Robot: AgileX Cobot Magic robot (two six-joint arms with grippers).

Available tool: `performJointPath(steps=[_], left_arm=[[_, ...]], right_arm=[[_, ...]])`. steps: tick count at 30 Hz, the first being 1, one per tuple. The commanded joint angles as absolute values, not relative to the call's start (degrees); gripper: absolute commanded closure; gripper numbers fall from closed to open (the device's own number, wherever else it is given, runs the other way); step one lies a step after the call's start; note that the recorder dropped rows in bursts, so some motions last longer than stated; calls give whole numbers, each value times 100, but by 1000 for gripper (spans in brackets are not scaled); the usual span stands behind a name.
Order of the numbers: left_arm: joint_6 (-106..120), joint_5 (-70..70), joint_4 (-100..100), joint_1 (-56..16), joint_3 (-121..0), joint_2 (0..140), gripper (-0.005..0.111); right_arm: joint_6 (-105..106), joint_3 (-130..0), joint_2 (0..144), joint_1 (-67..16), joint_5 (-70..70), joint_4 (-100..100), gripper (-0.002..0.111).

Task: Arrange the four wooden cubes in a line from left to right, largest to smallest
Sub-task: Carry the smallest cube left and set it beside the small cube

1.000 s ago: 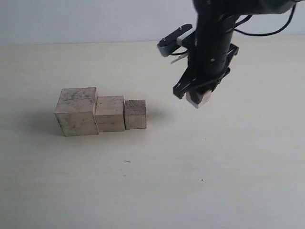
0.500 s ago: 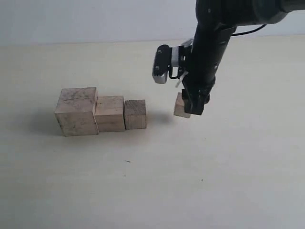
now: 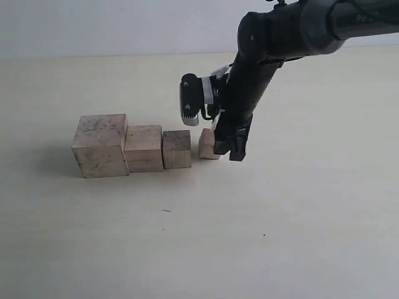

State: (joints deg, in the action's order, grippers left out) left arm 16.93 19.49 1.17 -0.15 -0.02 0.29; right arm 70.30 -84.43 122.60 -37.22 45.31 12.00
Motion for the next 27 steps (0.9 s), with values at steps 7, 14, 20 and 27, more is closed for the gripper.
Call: performJointPath(steps=[7, 14, 20, 27], left_arm=[[1674, 1872, 112, -53, 0, 0, 107], [1674, 1872, 112, -53, 0, 0, 107], [1674, 1872, 112, -53, 0, 0, 107], [1674, 1872, 112, -53, 0, 0, 107]], right_arm=[[7336, -8434, 12377, -3732, 4856, 1501, 108], [7325, -8434, 12377, -3732, 4821, 1501, 107], [7292, -8434, 12377, -3732, 4857, 1501, 88], [7292, -8434, 12377, -3732, 4806, 1554, 57]])
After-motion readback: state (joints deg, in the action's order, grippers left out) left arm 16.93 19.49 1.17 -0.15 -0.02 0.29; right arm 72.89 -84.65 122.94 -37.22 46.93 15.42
